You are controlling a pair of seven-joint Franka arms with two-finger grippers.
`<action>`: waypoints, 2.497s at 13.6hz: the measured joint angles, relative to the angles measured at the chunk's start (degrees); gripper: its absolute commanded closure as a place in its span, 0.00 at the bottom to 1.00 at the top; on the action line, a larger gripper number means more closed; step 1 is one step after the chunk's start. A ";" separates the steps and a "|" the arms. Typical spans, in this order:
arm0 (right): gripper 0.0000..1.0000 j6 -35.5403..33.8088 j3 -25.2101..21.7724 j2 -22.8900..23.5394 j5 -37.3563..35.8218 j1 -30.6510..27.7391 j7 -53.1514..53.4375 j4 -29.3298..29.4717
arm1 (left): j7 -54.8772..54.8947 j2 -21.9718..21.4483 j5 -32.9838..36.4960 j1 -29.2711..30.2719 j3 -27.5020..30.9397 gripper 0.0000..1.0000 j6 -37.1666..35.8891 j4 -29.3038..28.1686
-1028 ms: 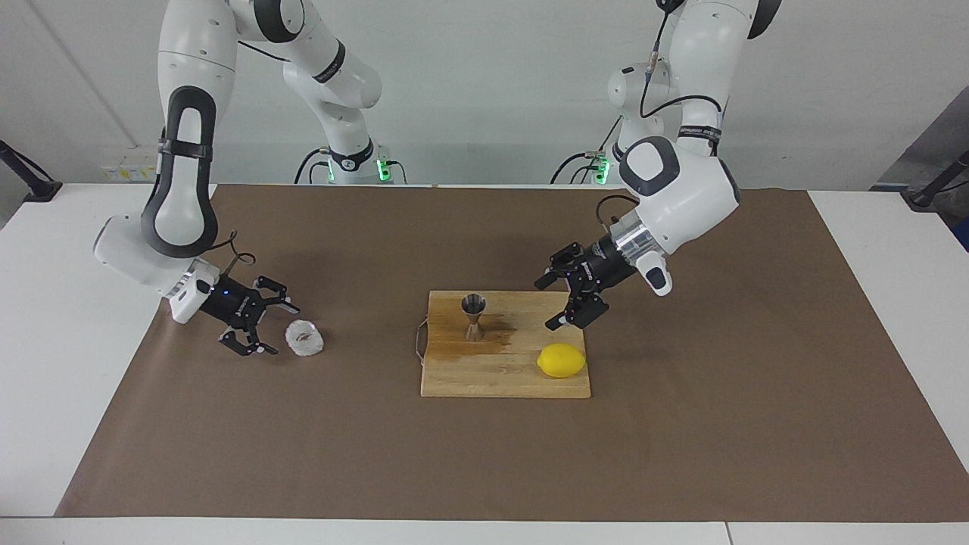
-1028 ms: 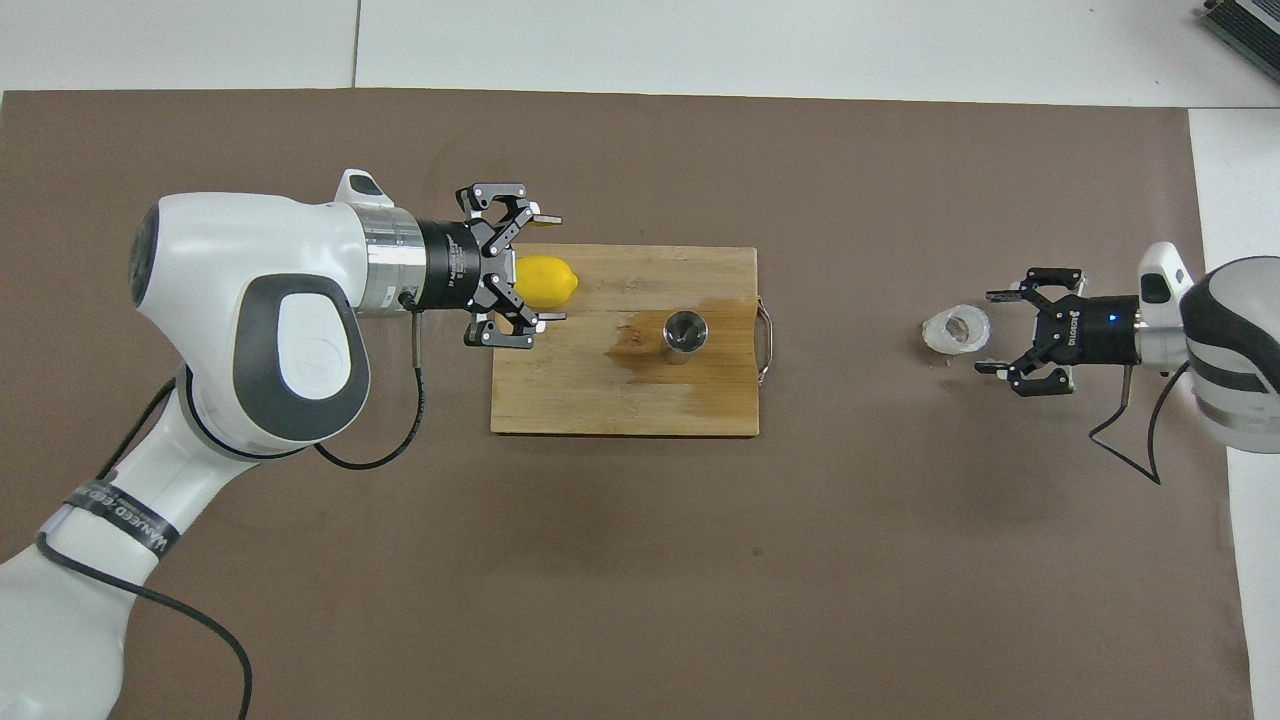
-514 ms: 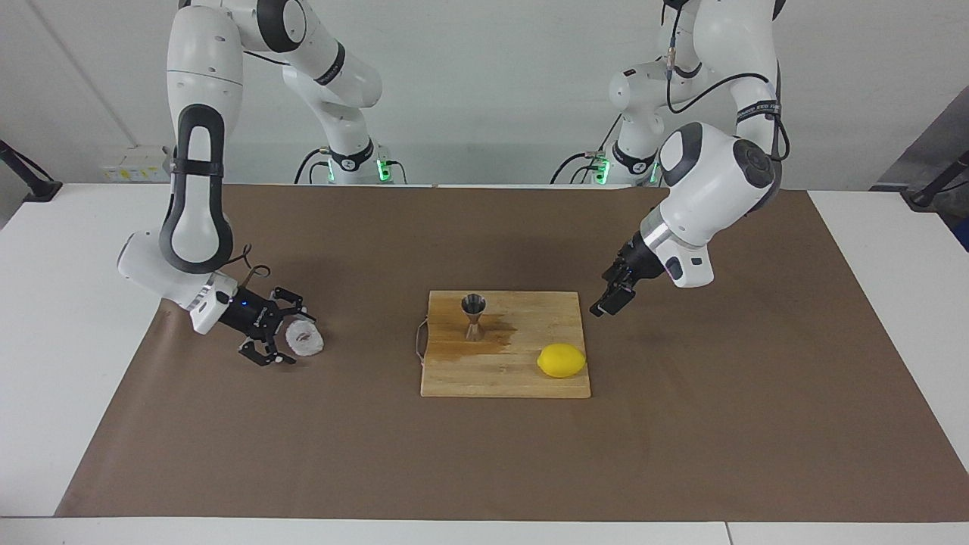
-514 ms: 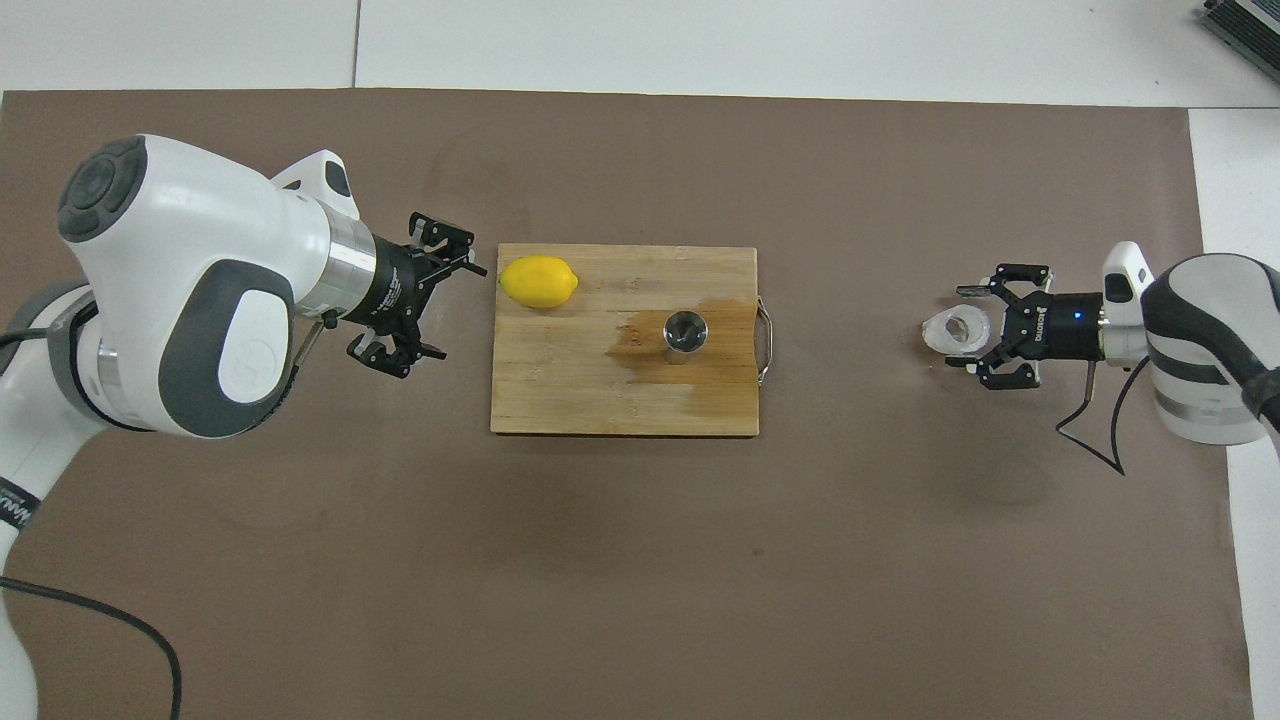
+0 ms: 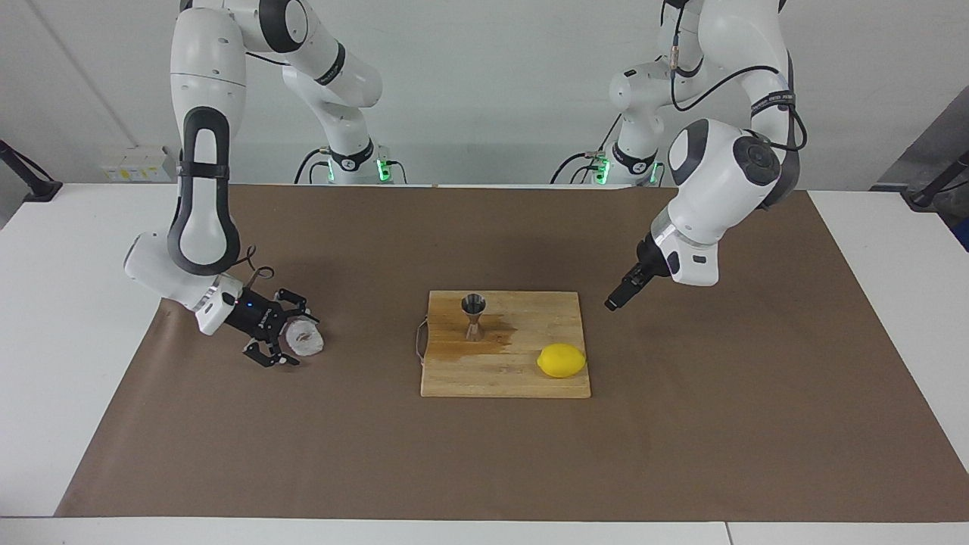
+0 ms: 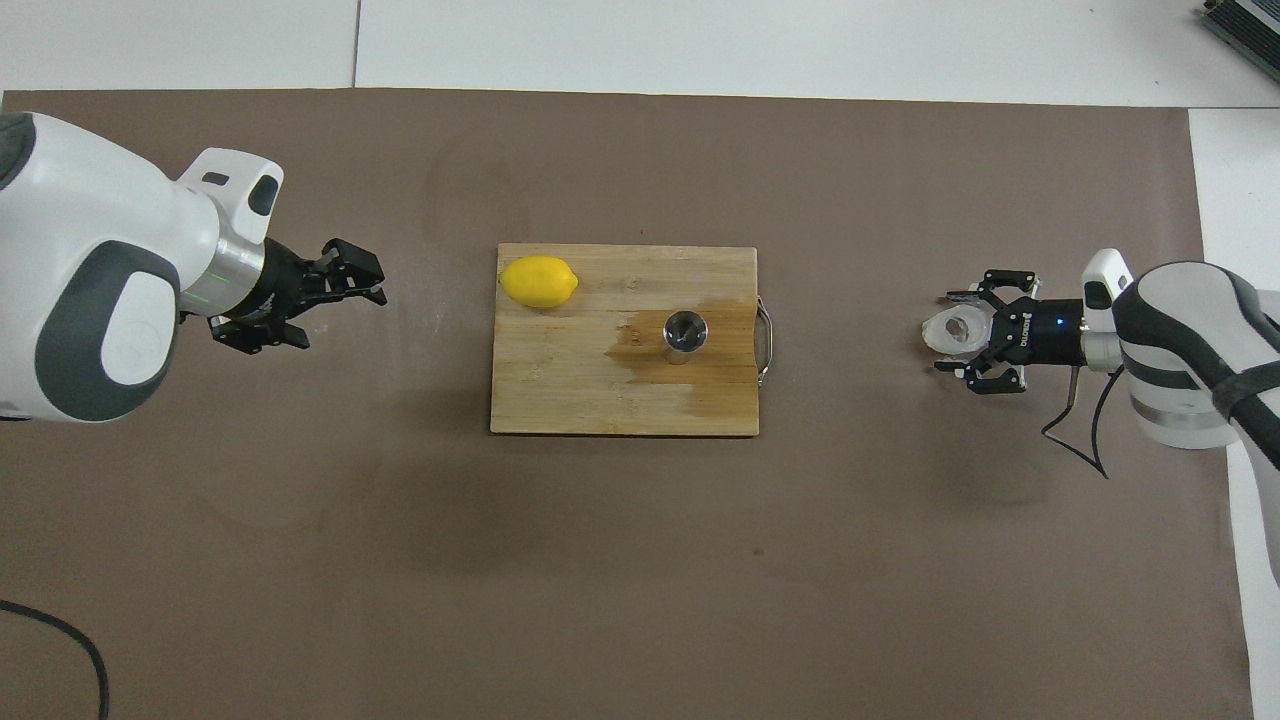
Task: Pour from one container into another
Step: 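Retract the left gripper while the right gripper grasps the white cup, then lift the white cup with the right gripper over the metal cup, then tilt the white cup with the right gripper above the metal cup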
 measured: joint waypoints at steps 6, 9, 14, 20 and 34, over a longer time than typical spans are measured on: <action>0.94 0.65 -0.01 -0.50 0.37 -0.09 -0.06 0.12 | 17.21 -0.93 10.67 3.07 -0.03 0.00 -6.32 5.84; 0.93 0.42 0.10 -0.50 0.39 0.12 0.35 0.23 | 17.79 -1.88 11.27 3.09 0.16 0.00 -9.77 10.00; 0.93 -1.47 0.52 -5.43 -3.89 7.89 18.25 3.70 | 18.00 -4.97 11.31 3.10 0.24 0.00 -12.89 13.18; 0.93 -3.70 0.70 -13.09 -17.79 17.66 38.29 6.40 | 19.18 -7.25 11.22 -10.76 15.36 0.00 -19.66 18.92; 0.94 3.55 0.73 -12.78 -48.75 34.82 59.06 9.19 | 21.15 -14.09 6.14 -26.31 32.37 0.00 -21.91 13.26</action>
